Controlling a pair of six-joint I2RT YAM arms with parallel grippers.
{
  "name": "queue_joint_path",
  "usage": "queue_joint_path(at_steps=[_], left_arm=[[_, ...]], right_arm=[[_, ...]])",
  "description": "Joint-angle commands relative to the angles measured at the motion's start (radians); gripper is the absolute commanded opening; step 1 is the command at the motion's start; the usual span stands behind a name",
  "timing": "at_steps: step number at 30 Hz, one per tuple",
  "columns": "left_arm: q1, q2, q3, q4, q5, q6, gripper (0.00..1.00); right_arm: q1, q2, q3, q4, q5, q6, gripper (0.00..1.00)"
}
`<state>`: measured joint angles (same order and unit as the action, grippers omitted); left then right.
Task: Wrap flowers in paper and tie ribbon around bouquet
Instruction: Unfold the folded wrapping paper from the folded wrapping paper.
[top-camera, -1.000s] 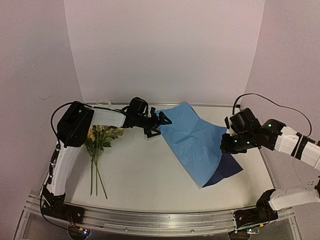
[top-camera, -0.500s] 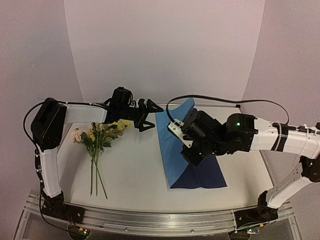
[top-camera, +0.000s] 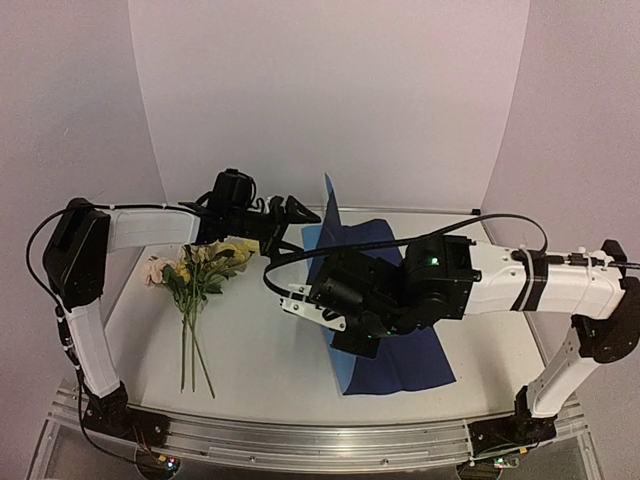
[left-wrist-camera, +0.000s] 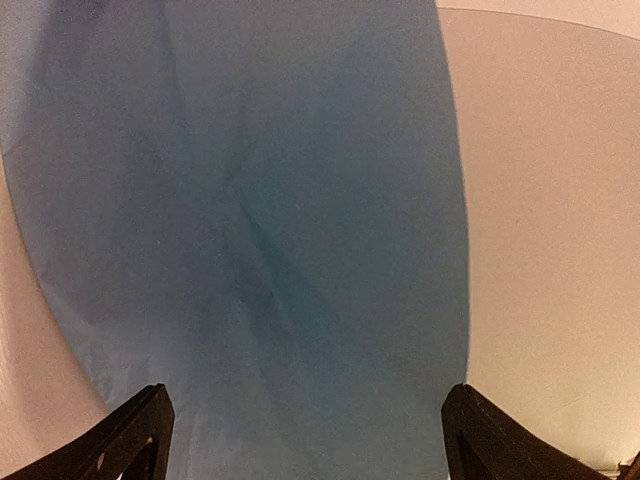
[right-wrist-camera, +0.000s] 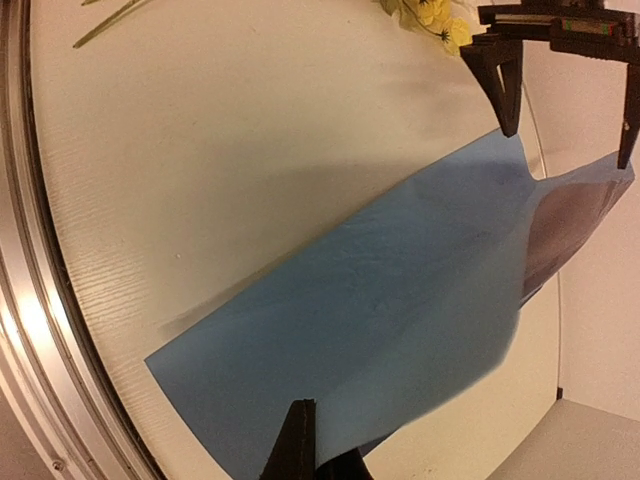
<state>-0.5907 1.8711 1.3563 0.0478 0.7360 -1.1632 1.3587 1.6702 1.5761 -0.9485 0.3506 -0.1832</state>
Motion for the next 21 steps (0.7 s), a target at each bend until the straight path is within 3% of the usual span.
queue_joint_path(at_steps=[1,8,15,21], left_arm=[[-0.003,-0.133,-0.042,-0.053,-0.013,0.044,0.95],[-0.007,-0.234,-0.097,-0.119,-0.108,0.100,0.95],[-0.060,-0.201,0.026,-0.291,-0.145,0.283,0.95],[-0.094,-0.151,0.074,-0.349,-0.143,0.357,0.86]], right_arm=[[0.018,0.032,0.067,-0.055,0.036,-0.044,0.00],[0.040,0.082,0.111,-0.083,0.048,-0.060,0.00],[0.060,0.125,0.153,-0.111,0.064,-0.086,0.00],[0.071,0.146,0.174,-0.117,0.066,-0.093,0.00]])
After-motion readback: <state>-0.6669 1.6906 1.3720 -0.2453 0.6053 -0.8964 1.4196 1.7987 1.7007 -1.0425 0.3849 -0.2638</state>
